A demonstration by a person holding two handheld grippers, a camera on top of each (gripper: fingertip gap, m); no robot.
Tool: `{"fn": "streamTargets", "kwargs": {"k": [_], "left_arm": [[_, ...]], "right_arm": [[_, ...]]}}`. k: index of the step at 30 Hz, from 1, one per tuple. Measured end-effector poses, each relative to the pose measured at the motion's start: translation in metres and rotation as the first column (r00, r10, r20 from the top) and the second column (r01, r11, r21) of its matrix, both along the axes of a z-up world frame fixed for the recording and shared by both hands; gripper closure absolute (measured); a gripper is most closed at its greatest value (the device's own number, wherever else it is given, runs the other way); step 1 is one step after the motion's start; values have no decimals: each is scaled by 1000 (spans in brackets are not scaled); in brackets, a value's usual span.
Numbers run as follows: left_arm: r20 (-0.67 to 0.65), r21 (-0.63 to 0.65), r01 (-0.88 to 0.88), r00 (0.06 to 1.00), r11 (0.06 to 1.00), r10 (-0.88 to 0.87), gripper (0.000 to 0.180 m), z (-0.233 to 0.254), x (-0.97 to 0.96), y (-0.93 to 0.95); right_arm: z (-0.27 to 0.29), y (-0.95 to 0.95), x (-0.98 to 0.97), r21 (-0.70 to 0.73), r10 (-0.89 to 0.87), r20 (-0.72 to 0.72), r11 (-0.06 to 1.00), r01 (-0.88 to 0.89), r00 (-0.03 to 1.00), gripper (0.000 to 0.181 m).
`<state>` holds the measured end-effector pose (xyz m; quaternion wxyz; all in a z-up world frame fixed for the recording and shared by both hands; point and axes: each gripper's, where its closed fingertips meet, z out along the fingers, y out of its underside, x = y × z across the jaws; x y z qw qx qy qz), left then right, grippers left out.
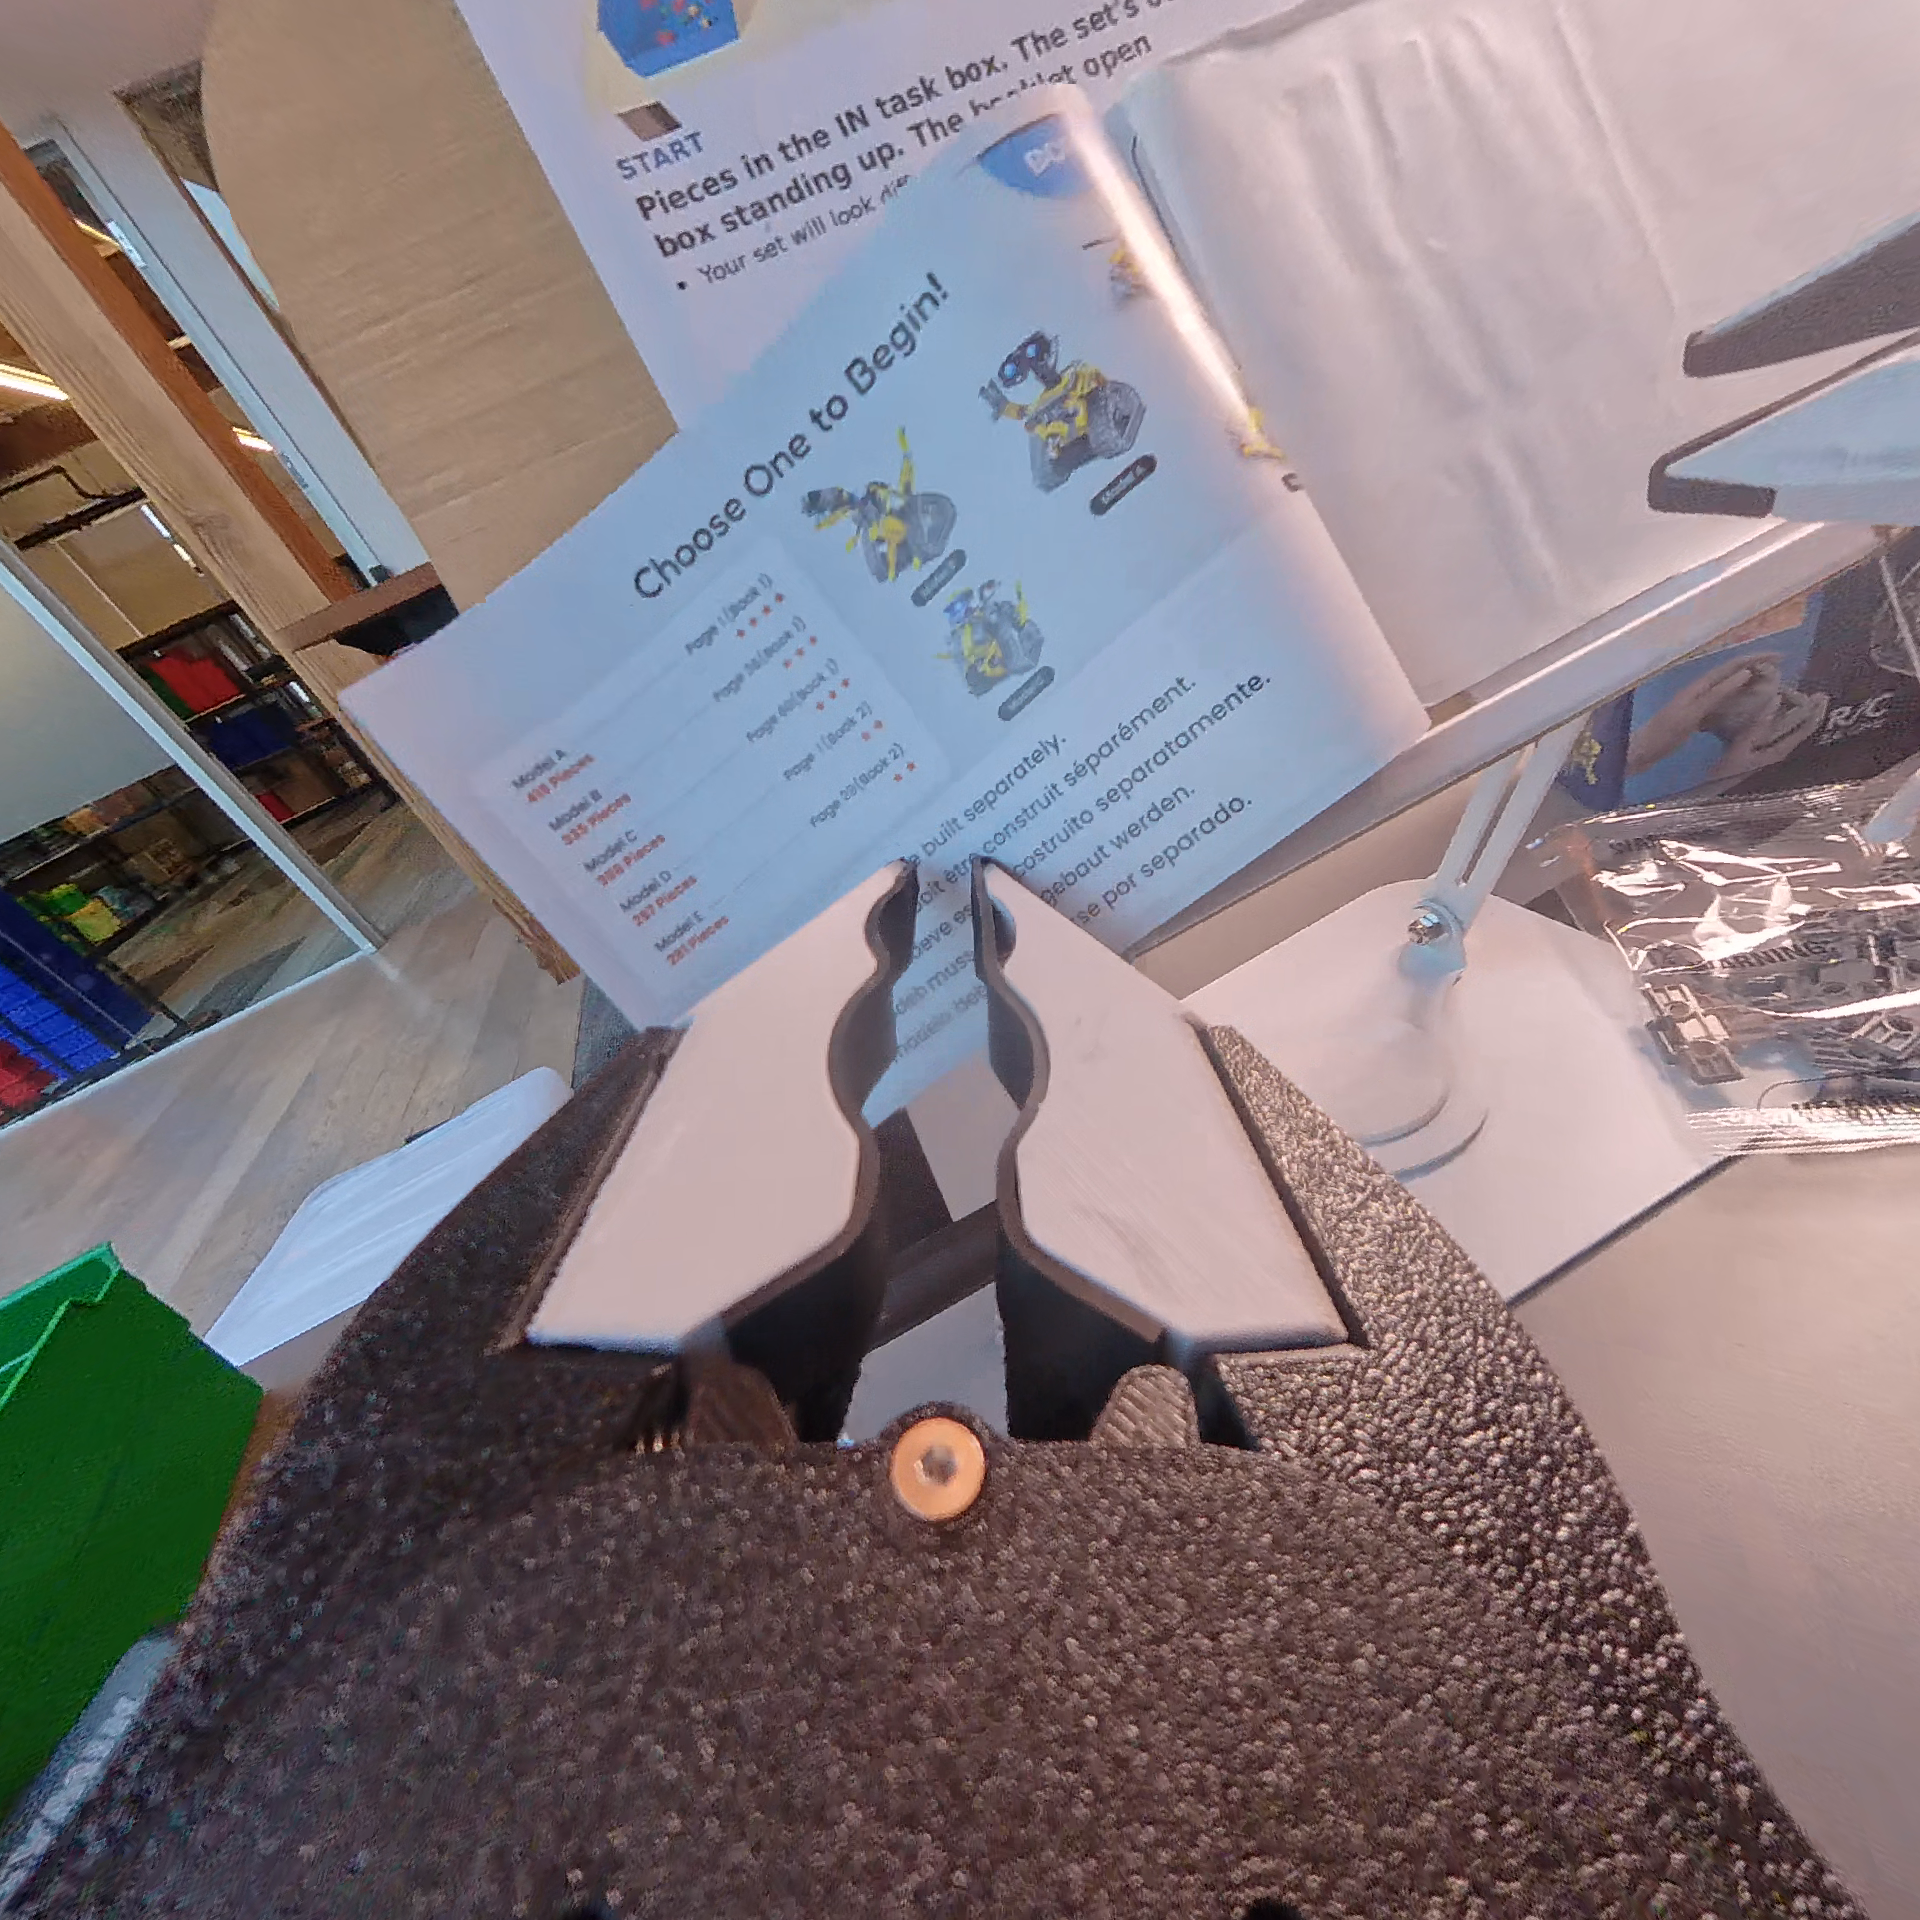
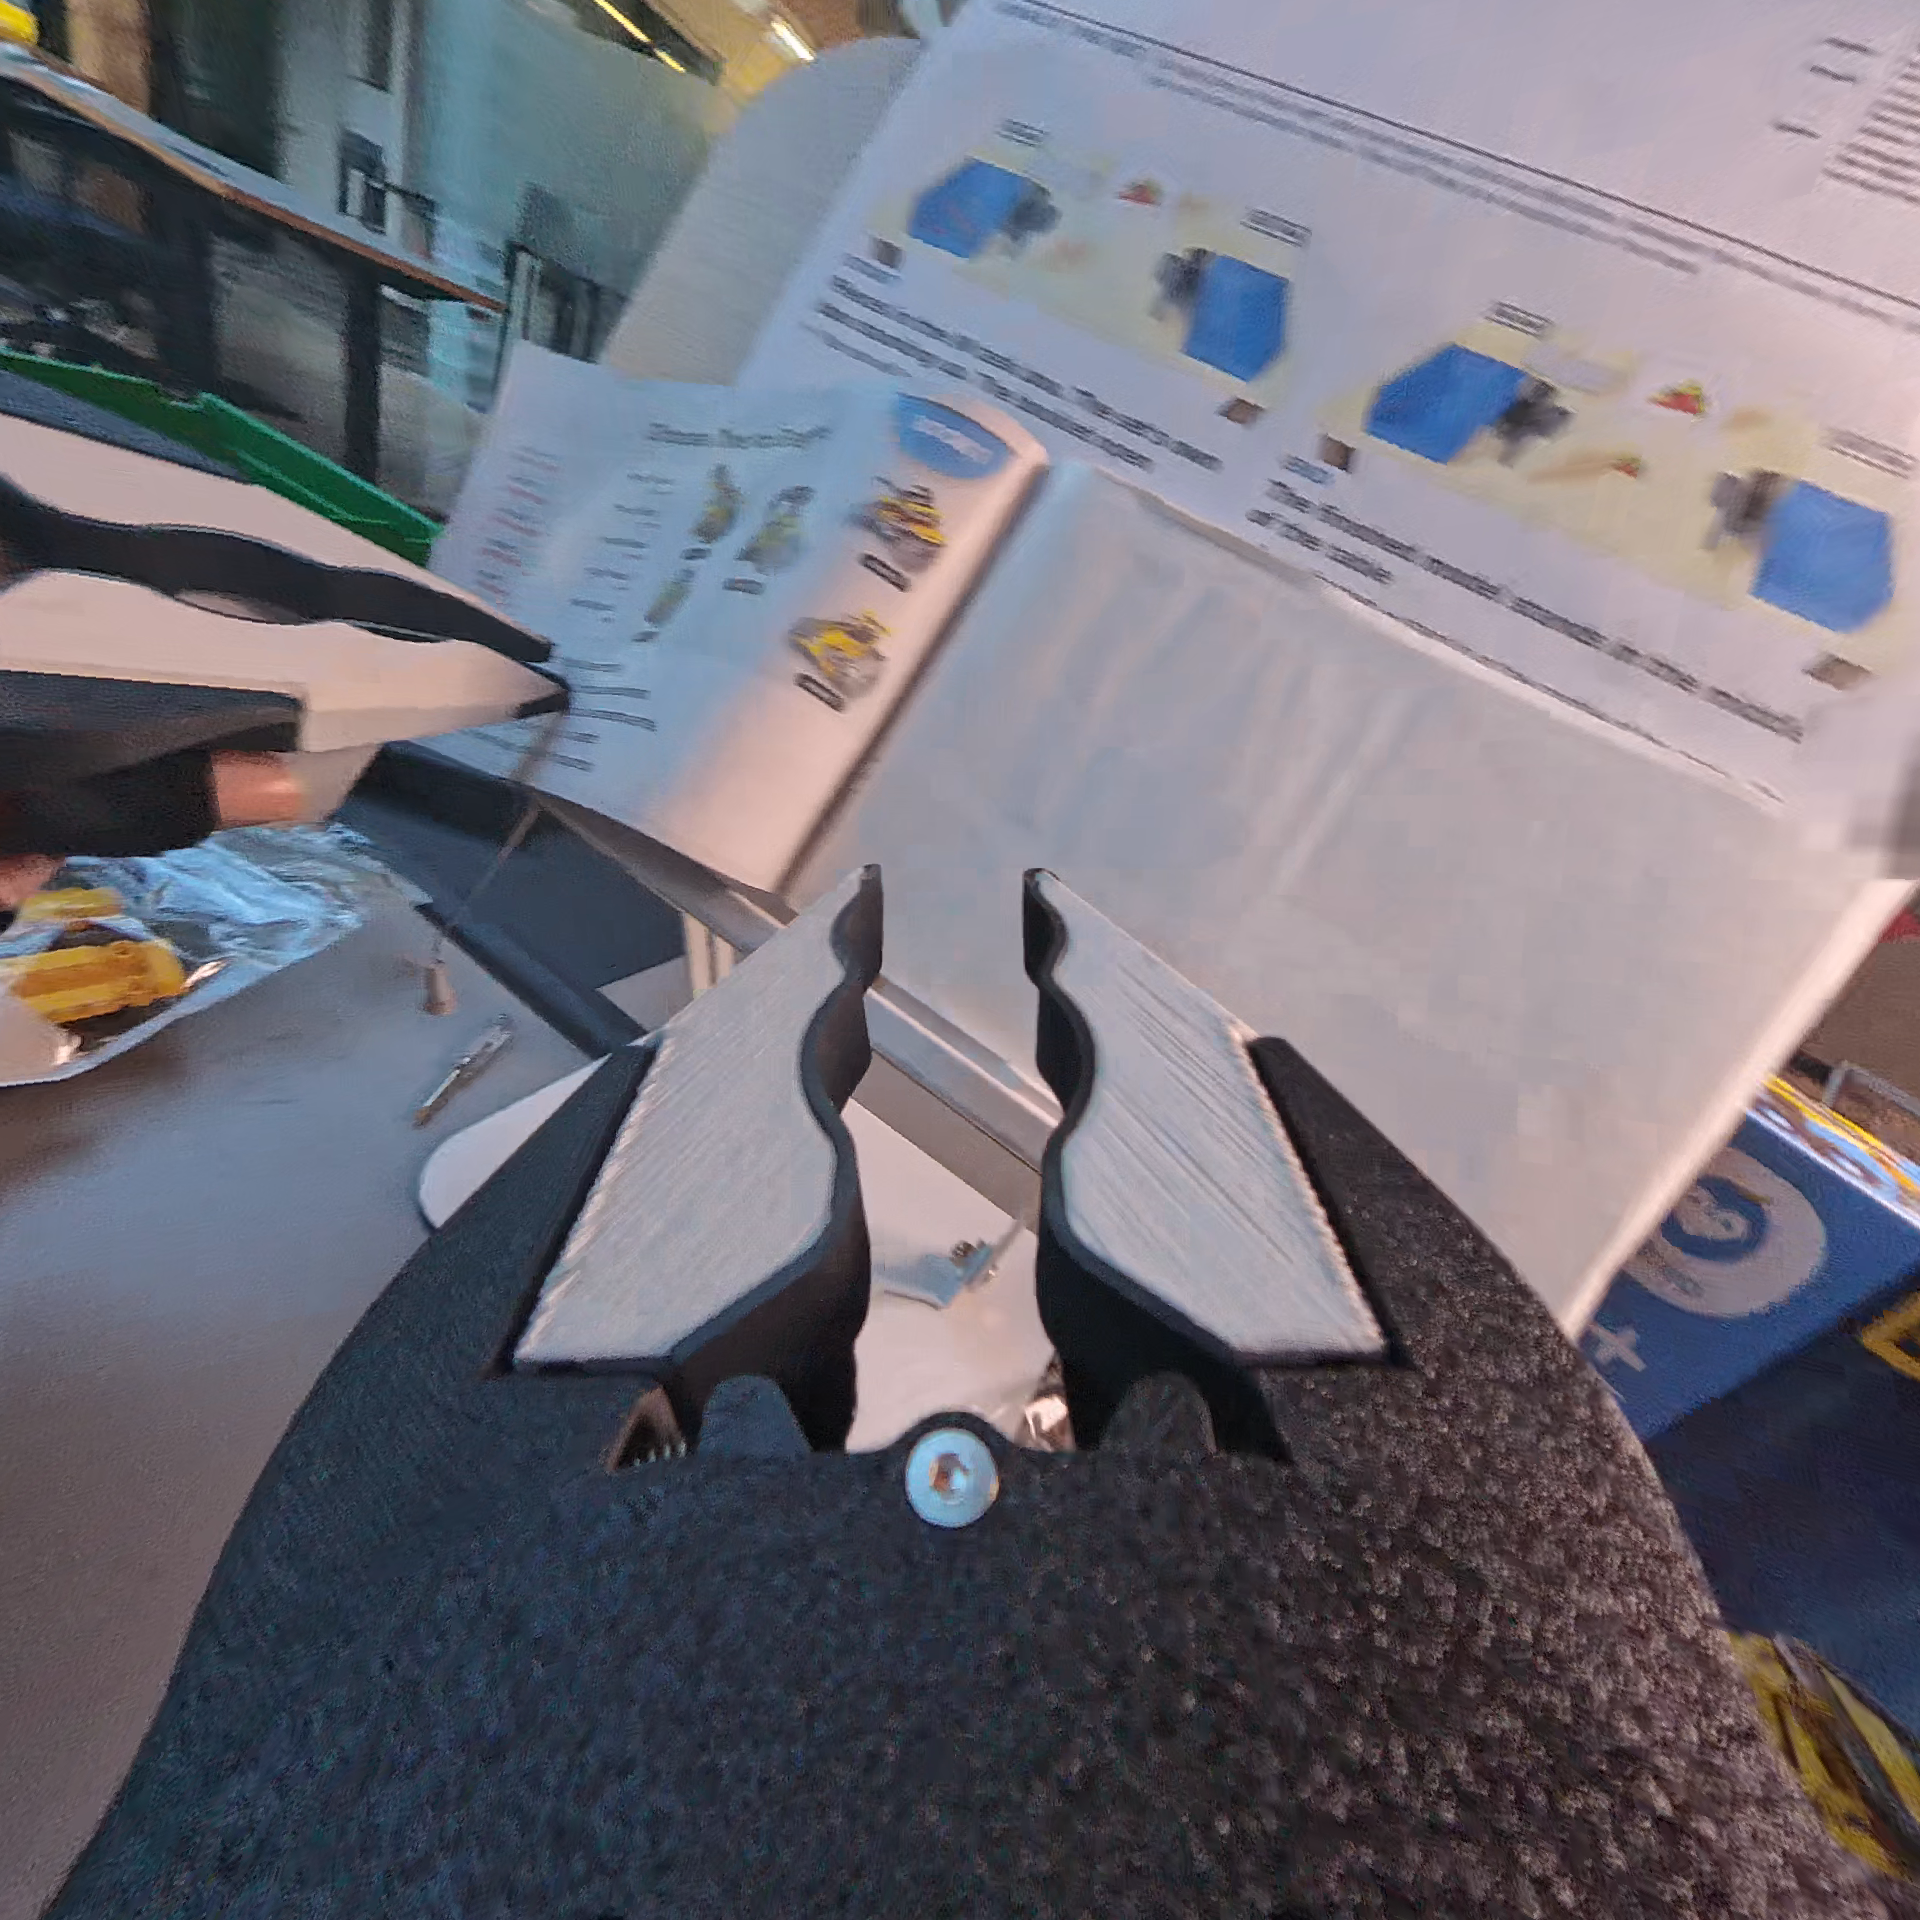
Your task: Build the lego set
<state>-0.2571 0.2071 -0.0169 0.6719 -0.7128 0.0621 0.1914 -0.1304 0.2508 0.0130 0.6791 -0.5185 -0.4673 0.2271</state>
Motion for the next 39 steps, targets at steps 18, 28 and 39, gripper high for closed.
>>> {"fn": "streamTargets", "kwargs": {"k": [18, 28, 39], "left_arm": [[99, 16, 127, 987, 992, -128, 168, -5, 28, 12], [142, -5, 110, 984, 994, -109, 169, -6, 20, 12], [160, 0, 116, 980, 993, -115, 170, -6, 20, 13]], "right_arm": [[-30, -20, -73, -28, 58, 224, 998, -53, 973, 173], [29, 106, 77, -123, -380, -73, 921, 370, 922, 99], [20, 106, 113, -325, -100, -200, 945, 30, 975, 176]]}}
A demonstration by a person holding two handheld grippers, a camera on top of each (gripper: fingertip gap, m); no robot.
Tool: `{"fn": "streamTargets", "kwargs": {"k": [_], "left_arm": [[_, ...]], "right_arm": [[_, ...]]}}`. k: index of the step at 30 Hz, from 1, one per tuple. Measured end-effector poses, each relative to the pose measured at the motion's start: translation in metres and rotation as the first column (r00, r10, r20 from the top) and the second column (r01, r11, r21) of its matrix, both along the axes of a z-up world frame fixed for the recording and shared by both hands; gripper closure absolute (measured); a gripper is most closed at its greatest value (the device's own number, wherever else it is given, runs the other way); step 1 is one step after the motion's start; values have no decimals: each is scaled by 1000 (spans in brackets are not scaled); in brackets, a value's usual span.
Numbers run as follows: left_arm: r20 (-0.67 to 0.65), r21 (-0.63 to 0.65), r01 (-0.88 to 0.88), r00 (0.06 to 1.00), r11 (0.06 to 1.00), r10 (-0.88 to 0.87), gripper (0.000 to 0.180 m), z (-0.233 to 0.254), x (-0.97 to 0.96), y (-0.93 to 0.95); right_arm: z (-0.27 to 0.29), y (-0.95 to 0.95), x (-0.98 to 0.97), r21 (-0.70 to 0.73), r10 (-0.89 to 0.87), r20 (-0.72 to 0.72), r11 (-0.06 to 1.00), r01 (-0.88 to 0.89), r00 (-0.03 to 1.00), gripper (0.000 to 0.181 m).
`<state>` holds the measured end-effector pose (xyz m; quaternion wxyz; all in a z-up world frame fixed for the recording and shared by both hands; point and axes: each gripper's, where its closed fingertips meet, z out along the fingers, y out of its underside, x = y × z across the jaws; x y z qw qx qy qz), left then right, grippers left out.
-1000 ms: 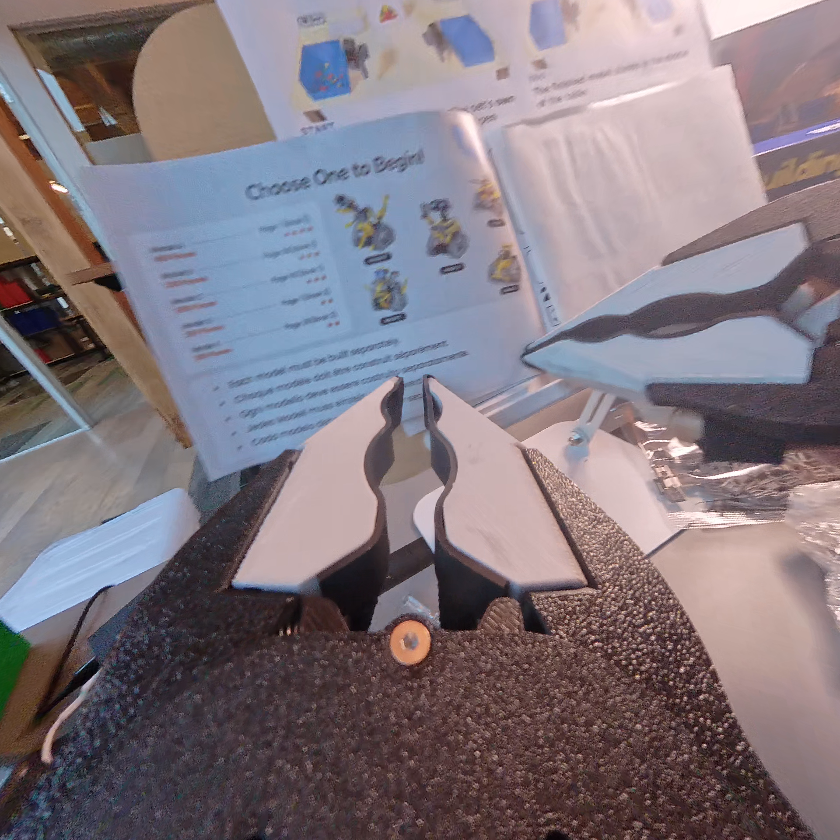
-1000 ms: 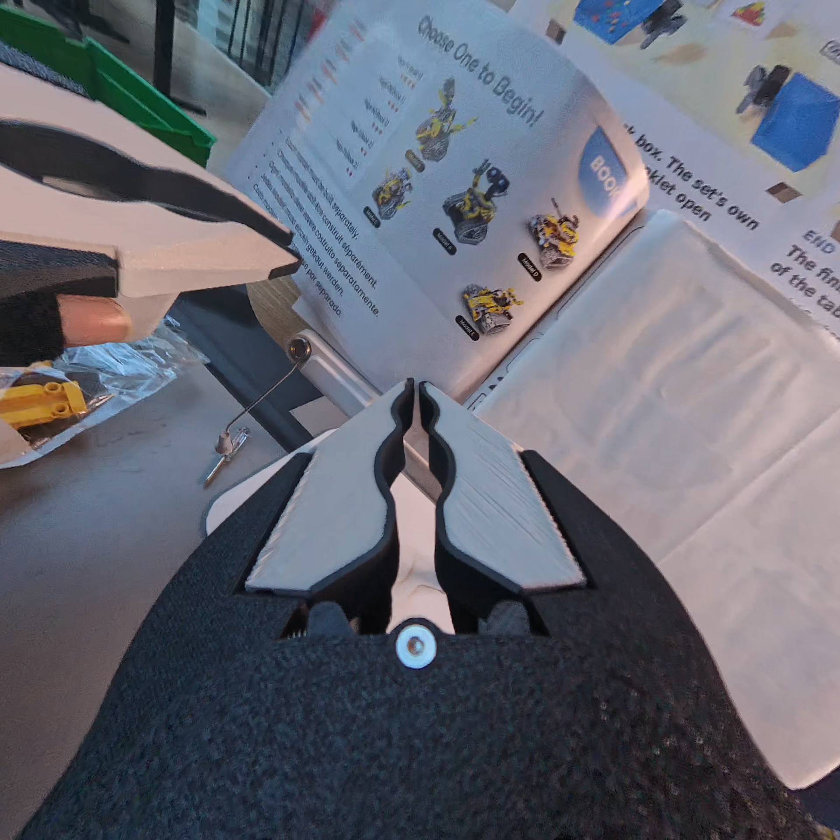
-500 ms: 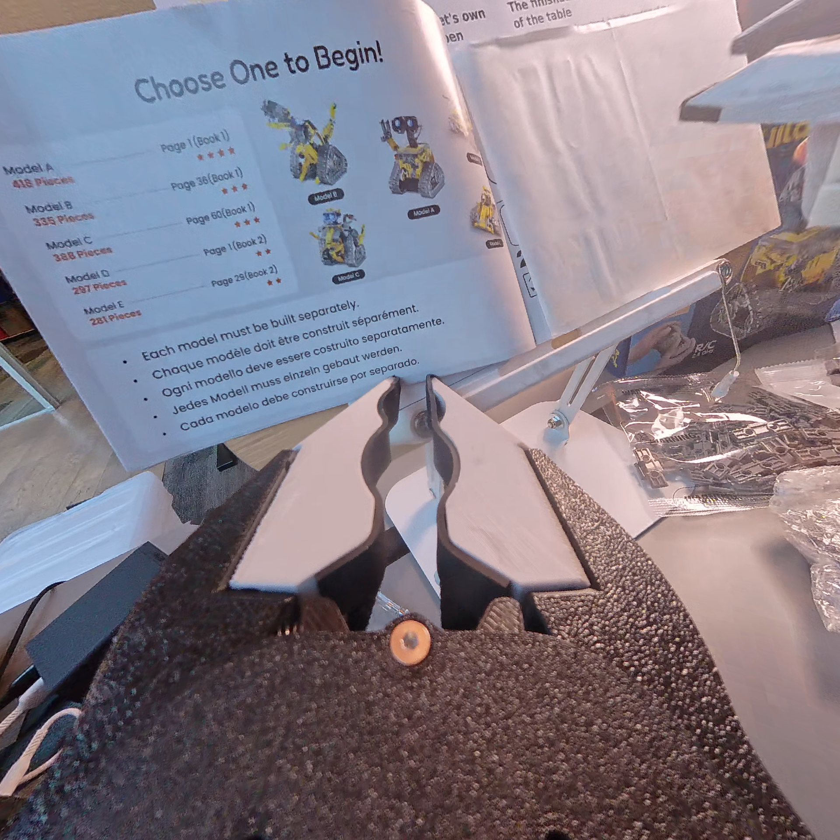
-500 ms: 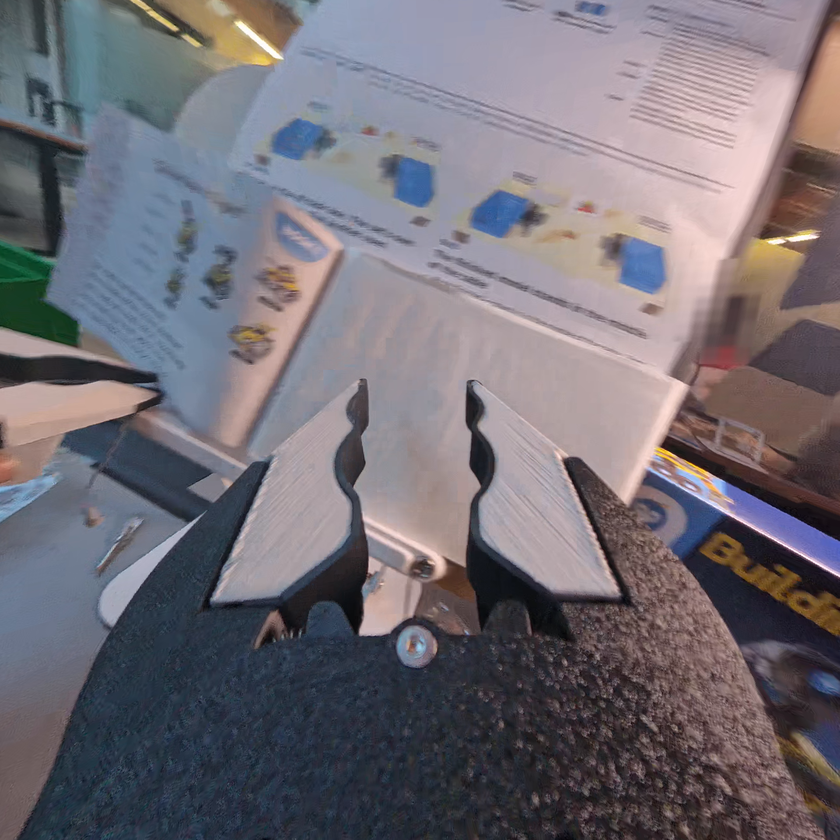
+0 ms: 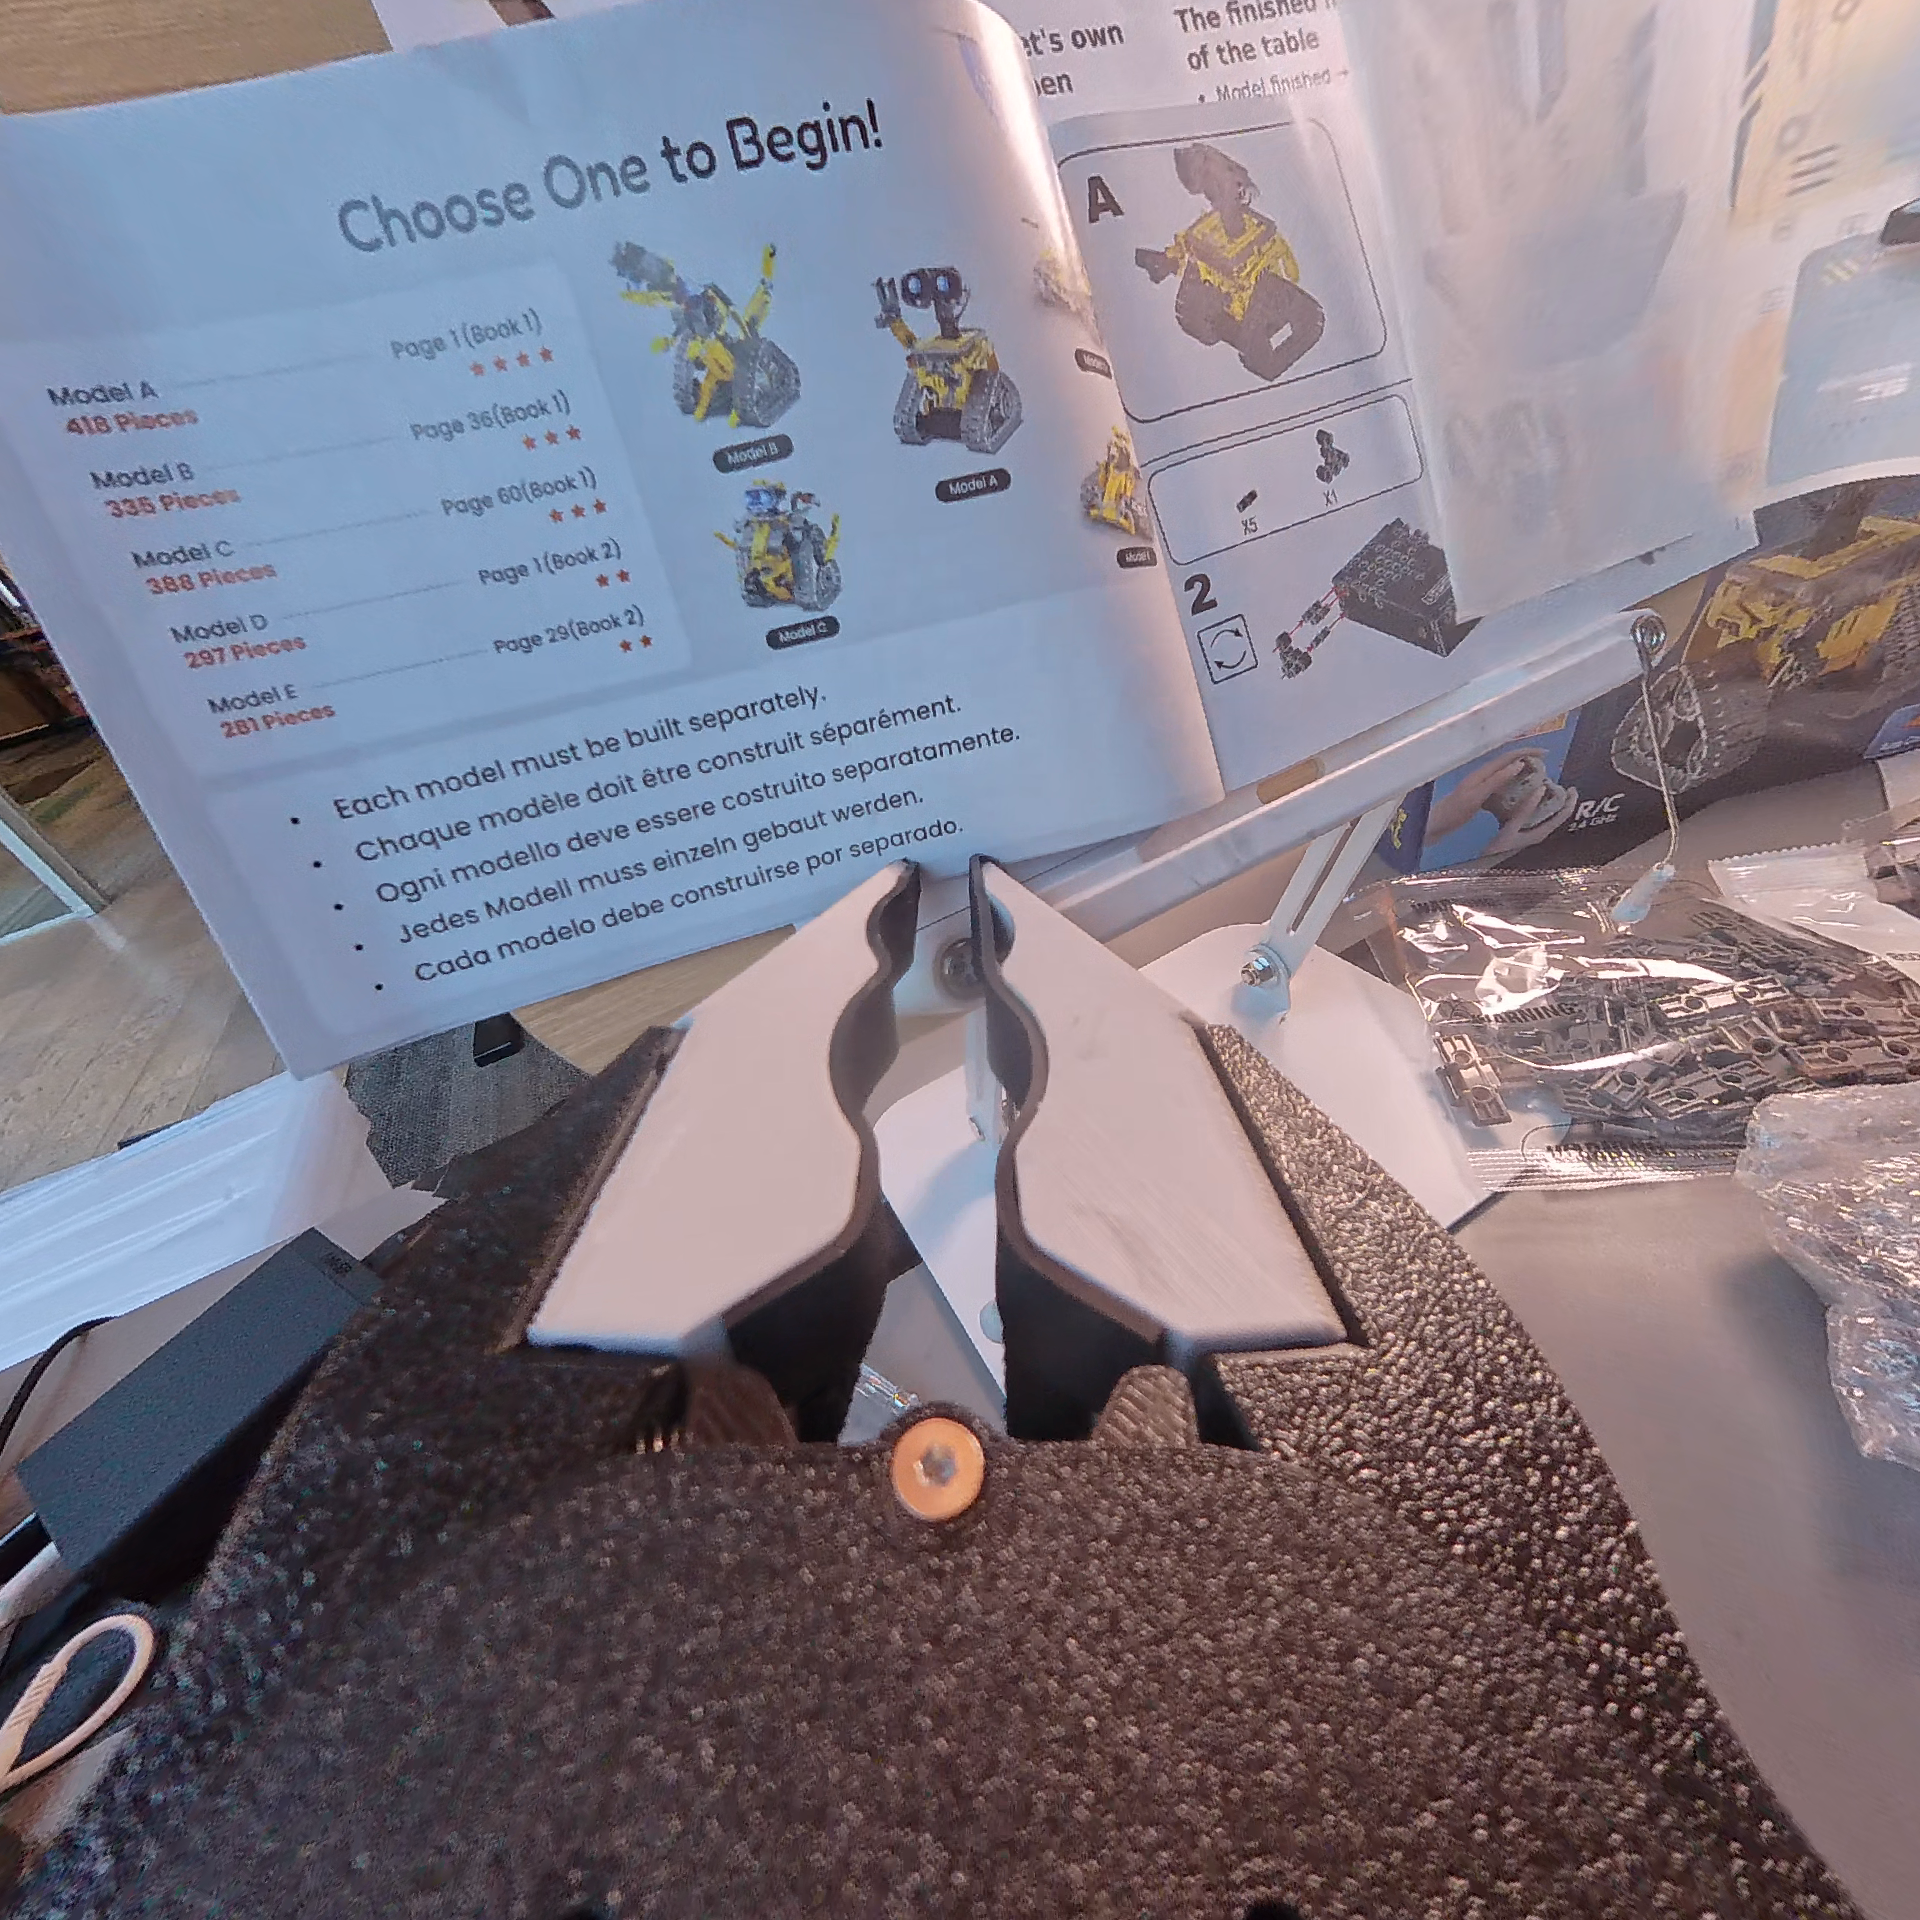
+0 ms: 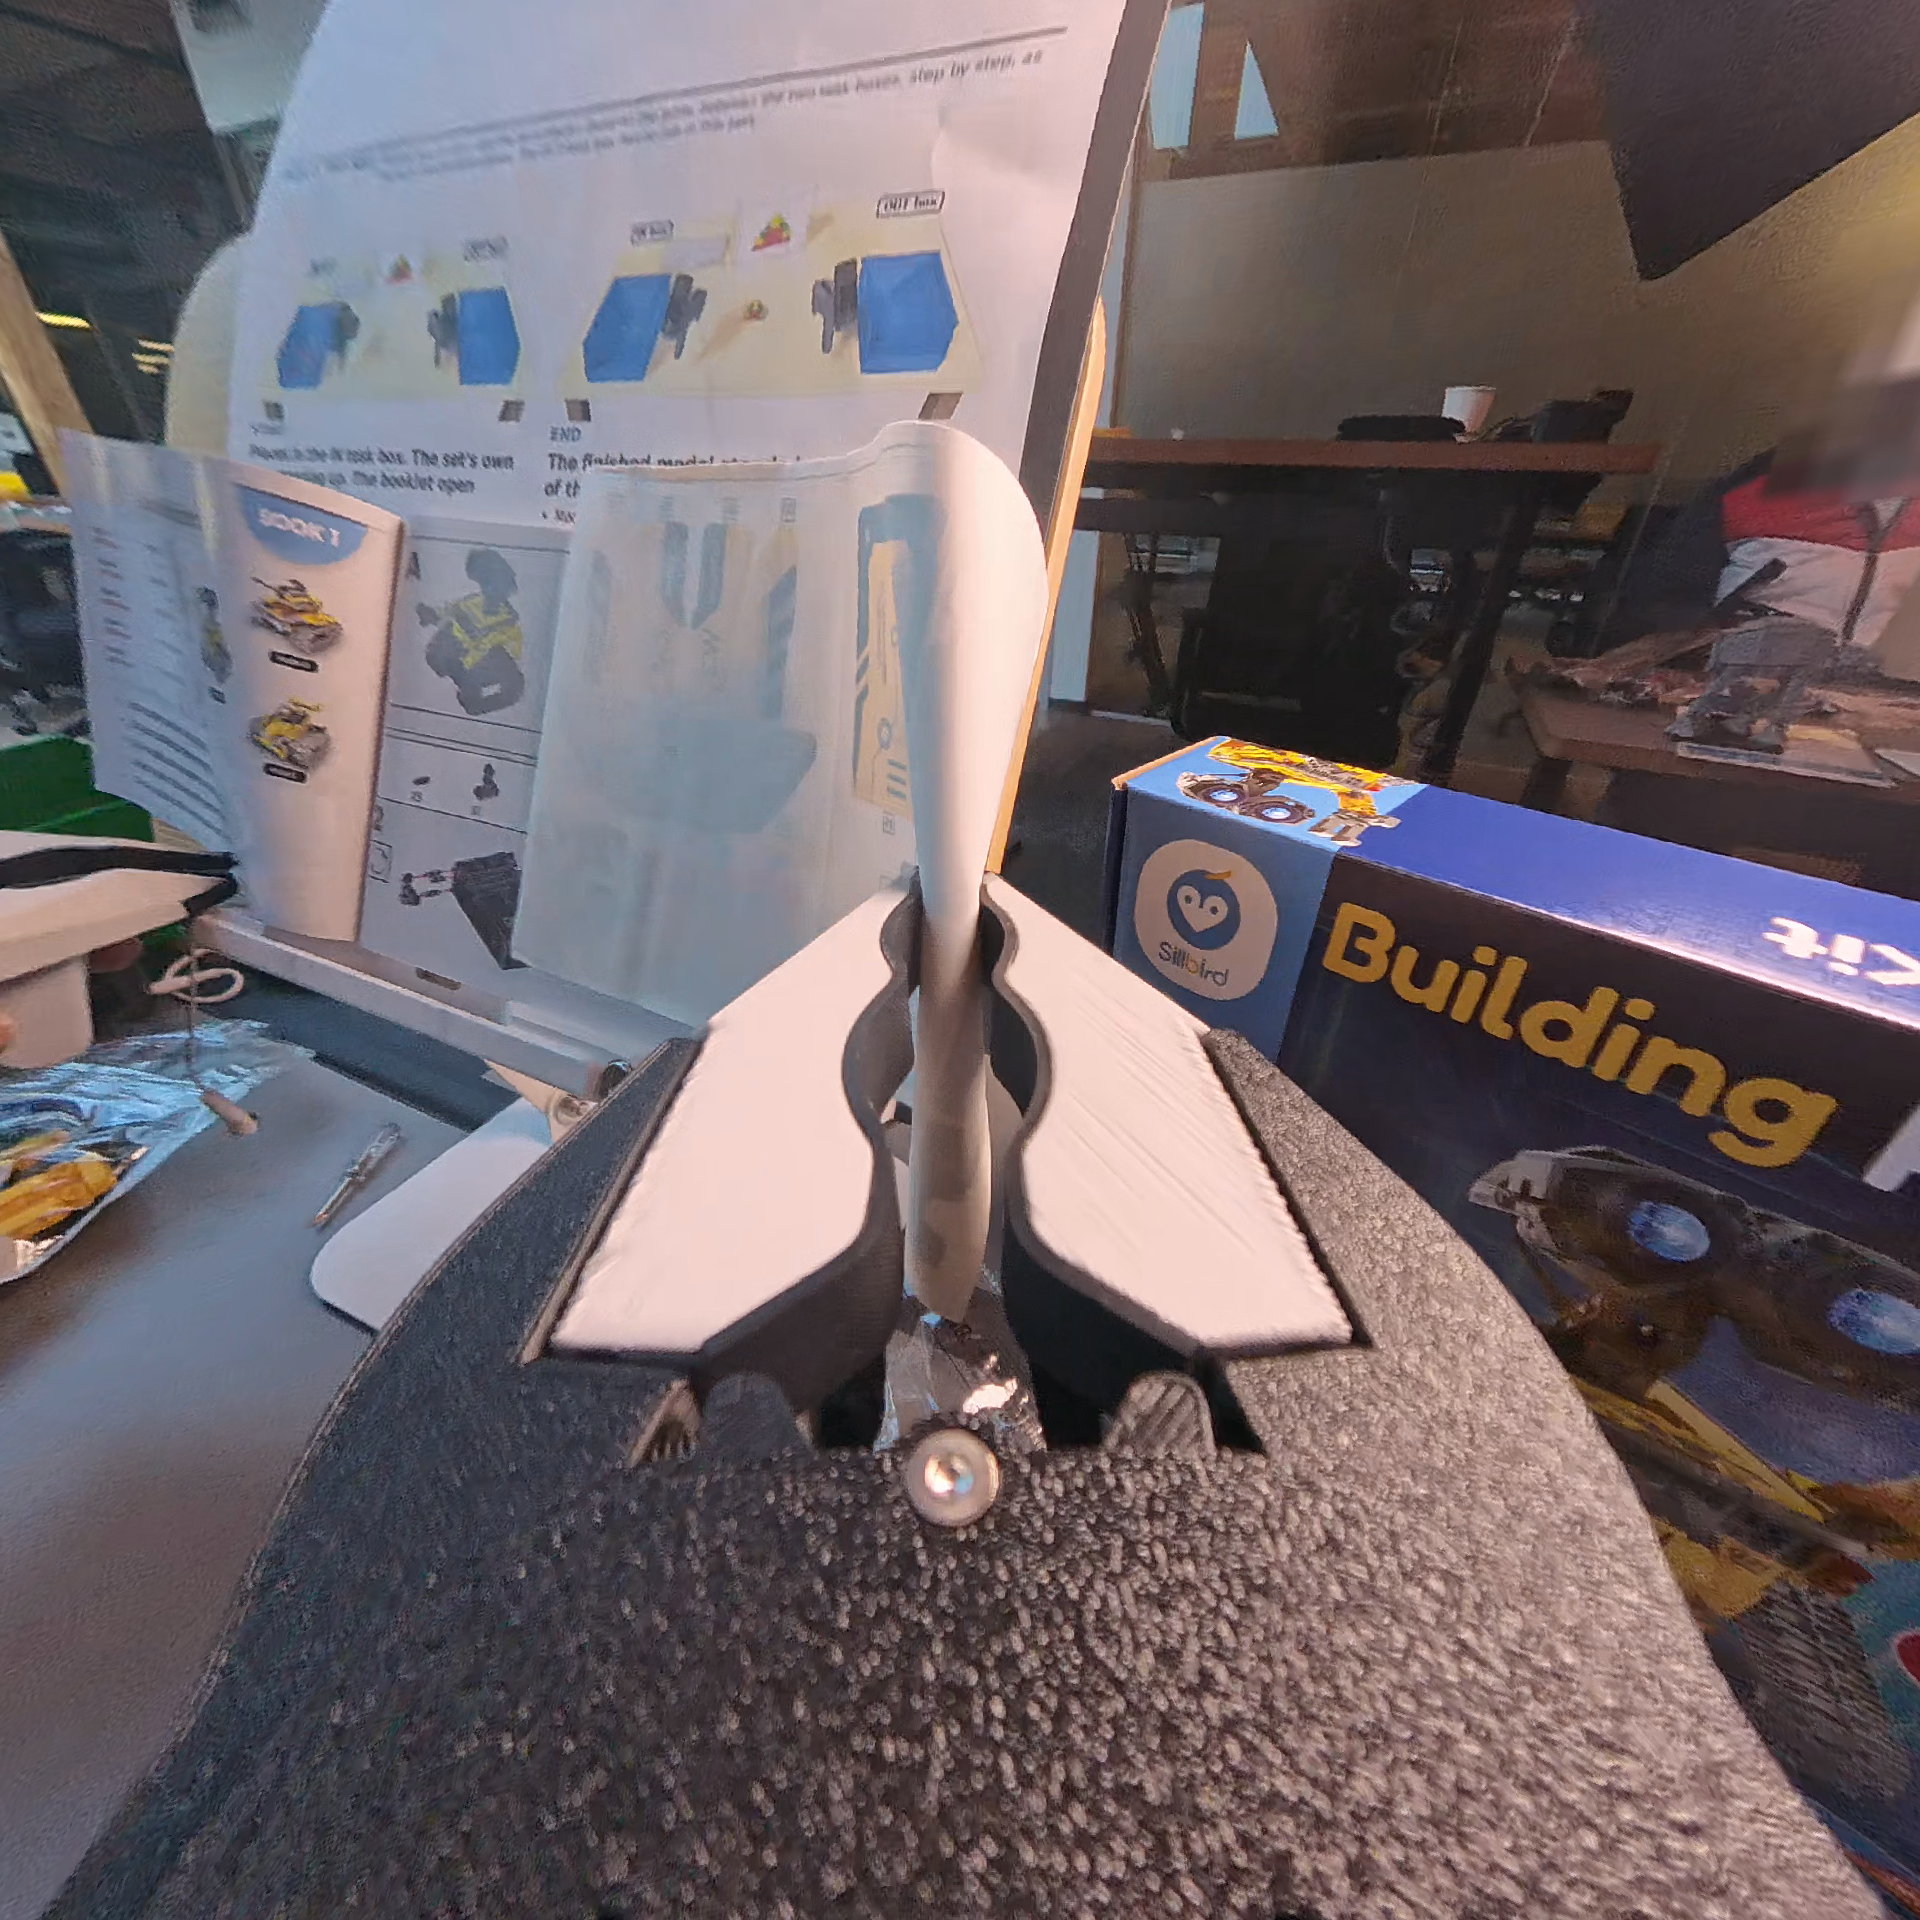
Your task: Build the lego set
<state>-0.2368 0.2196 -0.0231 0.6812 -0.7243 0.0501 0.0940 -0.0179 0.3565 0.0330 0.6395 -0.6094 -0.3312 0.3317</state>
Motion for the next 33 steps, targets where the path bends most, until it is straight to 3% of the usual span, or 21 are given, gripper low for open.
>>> {"fn": "streamTargets", "kwargs": {"k": [11, 18, 20, 23, 27, 30, 33], "left_arm": [[14, -18, 3, 1000, 1000, -3, 166, 1, -1, -2], [62, 9, 19, 998, 1000, -20, 162, 15, -3, -10], [83, 7, 32, 996, 999, -33, 159, 19, -4, -12], [113, 11, 46, 992, 999, -47, 157, 22, -5, -15], [115, 10, 48, 992, 999, -49, 156, 23, -4, -17], [109, 5, 61, 992, 998, -61, 156, 23, 0, -18], [102, -7, 75, 992, 997, -74, 155, 21, 2, -18]], "right_arm": [[15, -44, 30, -98, 182, -127, 976, -195, 975, 174], [18, -74, 48, -112, 227, -101, 965, -238, 969, 173], [17, -91, 49, -13, 218, -24, 976, -218, 976, 174], [-13, -132, 28, 161, 218, 220, 953, -256, 951, 174], [-98, -183, -20, 326, 134, 605, 858, -398, 784, 174], [-165, -207, -51, 315, 91, 774, 803, -506, 627, 168], [-208, -226, -66, 170, 174, 855, 796, -580, 489, 137]]}}
